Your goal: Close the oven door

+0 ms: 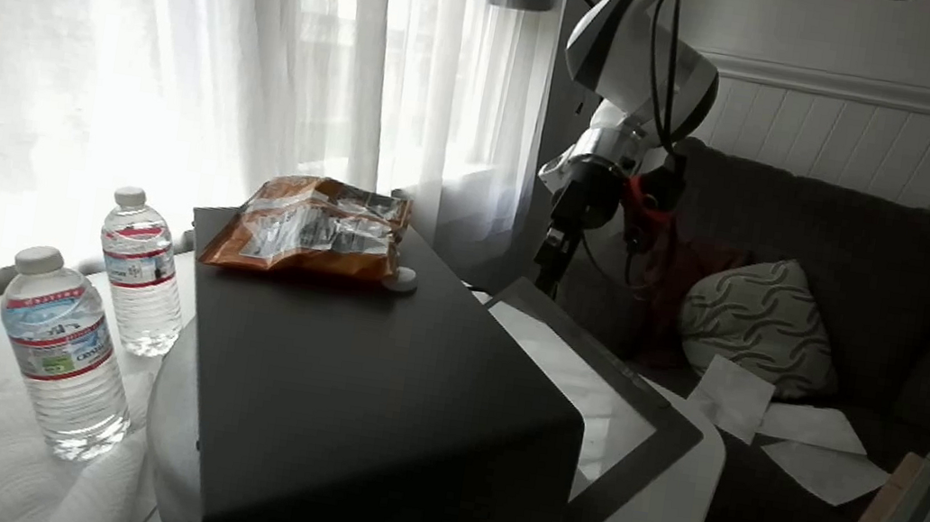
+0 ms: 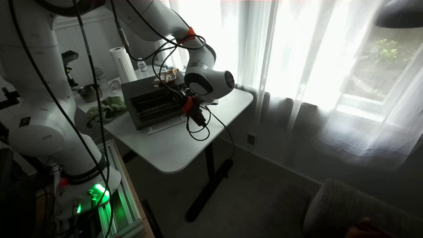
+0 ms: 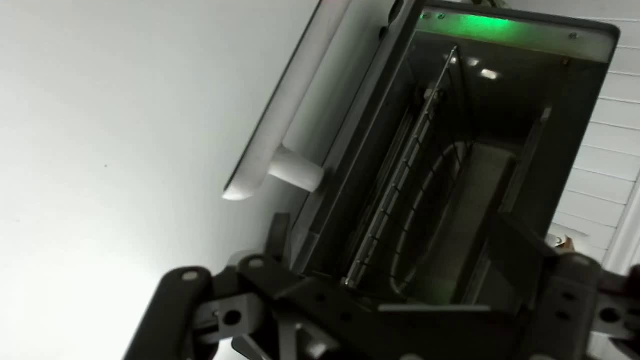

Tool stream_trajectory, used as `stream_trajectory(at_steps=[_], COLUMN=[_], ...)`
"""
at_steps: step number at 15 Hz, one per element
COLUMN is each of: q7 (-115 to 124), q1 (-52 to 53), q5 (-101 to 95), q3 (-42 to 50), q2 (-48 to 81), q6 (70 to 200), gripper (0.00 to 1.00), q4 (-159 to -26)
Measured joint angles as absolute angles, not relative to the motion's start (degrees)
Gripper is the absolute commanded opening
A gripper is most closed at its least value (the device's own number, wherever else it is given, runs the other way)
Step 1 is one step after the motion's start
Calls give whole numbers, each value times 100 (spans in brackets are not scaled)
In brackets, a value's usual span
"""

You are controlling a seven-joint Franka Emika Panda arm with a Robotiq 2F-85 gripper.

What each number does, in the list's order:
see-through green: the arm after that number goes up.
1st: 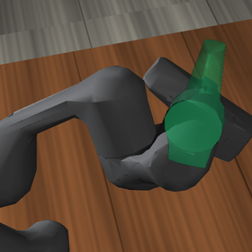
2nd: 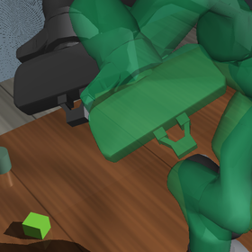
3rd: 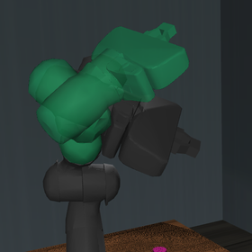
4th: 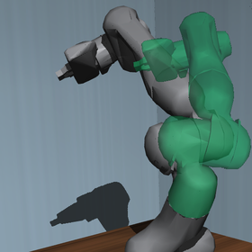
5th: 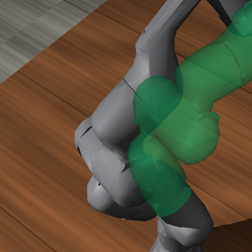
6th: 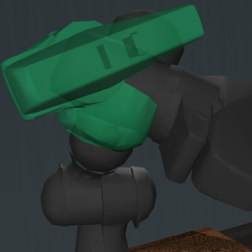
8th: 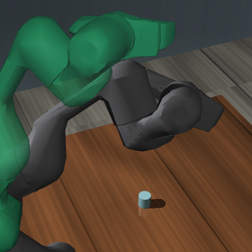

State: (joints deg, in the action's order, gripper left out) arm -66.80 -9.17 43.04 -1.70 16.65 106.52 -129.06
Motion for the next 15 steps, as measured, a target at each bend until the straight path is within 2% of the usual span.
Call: stream_trajectory(at_steps=[8,15], q7=[-7701,-8685], q1=[-525,-122], q5=[4310,4295], q3=[-218,-304], q2=[1073,615], q6=[10640,11284], gripper=[100,100], q4=[-13185,-13493])
